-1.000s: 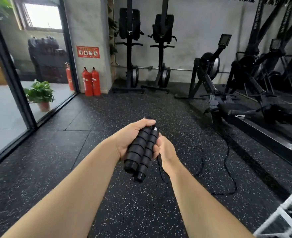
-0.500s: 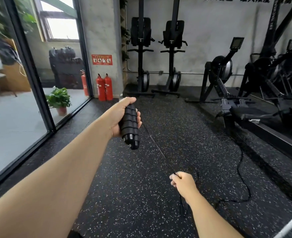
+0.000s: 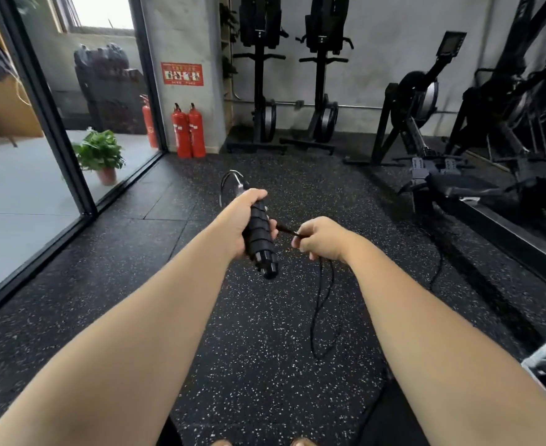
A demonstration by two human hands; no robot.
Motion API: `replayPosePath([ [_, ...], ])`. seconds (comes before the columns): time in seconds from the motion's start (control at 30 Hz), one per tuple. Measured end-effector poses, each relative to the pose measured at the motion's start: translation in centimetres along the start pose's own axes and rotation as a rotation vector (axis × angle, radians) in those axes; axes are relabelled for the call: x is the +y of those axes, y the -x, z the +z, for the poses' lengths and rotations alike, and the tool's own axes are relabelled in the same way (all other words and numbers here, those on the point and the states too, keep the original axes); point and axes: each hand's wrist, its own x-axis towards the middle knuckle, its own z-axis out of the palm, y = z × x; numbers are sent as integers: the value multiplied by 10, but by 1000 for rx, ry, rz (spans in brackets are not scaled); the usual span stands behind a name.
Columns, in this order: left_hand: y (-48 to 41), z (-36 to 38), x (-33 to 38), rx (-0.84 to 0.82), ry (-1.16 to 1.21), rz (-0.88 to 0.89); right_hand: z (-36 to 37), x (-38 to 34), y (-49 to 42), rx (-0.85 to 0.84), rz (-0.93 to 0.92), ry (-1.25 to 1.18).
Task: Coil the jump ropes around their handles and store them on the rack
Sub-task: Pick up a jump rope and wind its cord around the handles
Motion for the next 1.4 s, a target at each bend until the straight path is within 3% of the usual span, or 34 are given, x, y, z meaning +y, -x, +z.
replayPosePath([
  [0.27,-16,-67,22,301,-8,88,-48,30,0,379,169,630],
  [0.37,-17,-81,15,341,-34,68,-54,30,-4,483,109,567],
  [0.57,-18,-83,2,266,-57,-20,-54,31,-15,619,64,489],
  [0.87,-25,-89,14,58,-460,-324,-58,42,-42,565,125,509],
  [1.1,-27,-87,23,-242,-531,-392,-48,47,-61,351,255,612],
  [1.27,-31,-83,12,-396,-460,-478,-18,29,-68,325,57,275],
  [1.4,-33,-78,-7,-502,-426,-512,18,9,-64,159,-111,11],
])
